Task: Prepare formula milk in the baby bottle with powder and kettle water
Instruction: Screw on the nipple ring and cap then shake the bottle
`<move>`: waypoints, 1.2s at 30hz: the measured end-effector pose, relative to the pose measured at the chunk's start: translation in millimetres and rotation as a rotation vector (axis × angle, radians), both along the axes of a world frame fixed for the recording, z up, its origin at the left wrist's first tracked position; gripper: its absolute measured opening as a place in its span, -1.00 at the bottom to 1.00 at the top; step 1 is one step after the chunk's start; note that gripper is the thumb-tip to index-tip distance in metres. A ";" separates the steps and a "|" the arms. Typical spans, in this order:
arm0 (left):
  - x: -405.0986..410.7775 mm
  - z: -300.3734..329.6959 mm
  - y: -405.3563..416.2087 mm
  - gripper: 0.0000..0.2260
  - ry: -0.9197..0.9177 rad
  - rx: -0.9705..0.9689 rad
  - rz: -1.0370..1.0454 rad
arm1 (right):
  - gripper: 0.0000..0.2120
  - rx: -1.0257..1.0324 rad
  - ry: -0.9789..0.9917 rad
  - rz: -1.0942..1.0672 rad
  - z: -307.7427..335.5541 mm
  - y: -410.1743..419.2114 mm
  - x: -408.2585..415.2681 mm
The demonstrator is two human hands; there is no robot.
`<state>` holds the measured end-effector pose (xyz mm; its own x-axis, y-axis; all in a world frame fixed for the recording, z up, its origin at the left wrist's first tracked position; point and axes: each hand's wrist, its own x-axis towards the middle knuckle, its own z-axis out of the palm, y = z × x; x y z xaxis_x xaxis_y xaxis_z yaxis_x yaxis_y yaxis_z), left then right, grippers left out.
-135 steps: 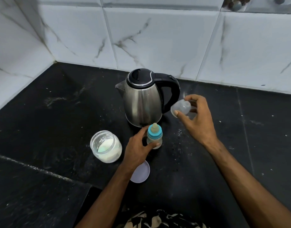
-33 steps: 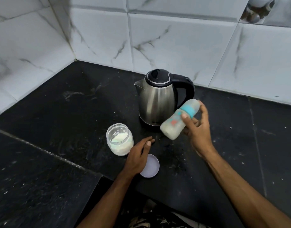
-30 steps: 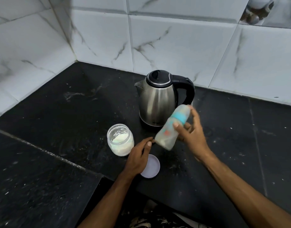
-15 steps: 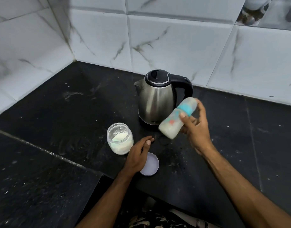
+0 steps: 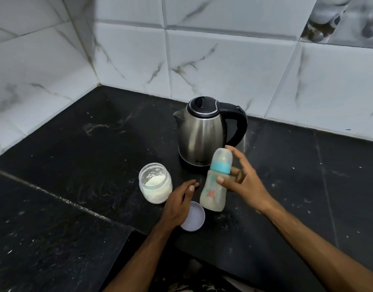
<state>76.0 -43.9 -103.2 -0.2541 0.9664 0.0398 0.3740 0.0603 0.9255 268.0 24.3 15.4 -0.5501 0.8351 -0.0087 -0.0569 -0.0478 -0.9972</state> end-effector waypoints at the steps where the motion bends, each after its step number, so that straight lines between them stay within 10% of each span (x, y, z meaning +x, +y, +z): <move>1: -0.3 -0.4 0.1 -0.63 0.003 0.004 0.002 | -0.27 0.013 0.016 -0.023 1.4 4.2 -0.2; 5: 2.4 0.0 0.4 -0.63 0.009 0.019 0.008 | -0.25 -0.078 0.217 -0.312 6.5 23.4 1.7; 9: 1.1 -2.0 1.1 -0.72 0.001 0.003 0.016 | -0.26 0.021 -0.001 -0.018 -3.1 8.3 0.4; 14: 2.6 -1.2 0.4 -0.65 0.012 0.014 0.011 | -0.23 -0.057 0.235 -0.293 4.3 30.3 3.3; 19: 0.8 -3.5 1.4 -0.65 0.025 0.003 0.005 | -0.26 0.078 -0.005 0.012 -0.1 17.6 4.6; 23: 2.3 -2.8 1.9 -0.62 0.019 0.016 0.013 | -0.18 -0.041 0.242 -0.292 10.1 37.5 6.3; 28: 1.8 -2.7 1.9 -0.64 0.029 0.017 0.011 | -0.30 0.024 0.029 -0.032 1.0 14.6 4.8; 36: 3.0 -3.6 1.5 -0.50 0.025 0.067 0.014 | -0.31 -0.058 0.180 -0.191 2.2 20.0 -0.5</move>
<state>78.9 -42.5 -106.8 -0.2658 0.9577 0.1104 0.3968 0.0044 0.9179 267.4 44.4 17.5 -0.3797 0.9248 0.0245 -0.2467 -0.0757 -0.9661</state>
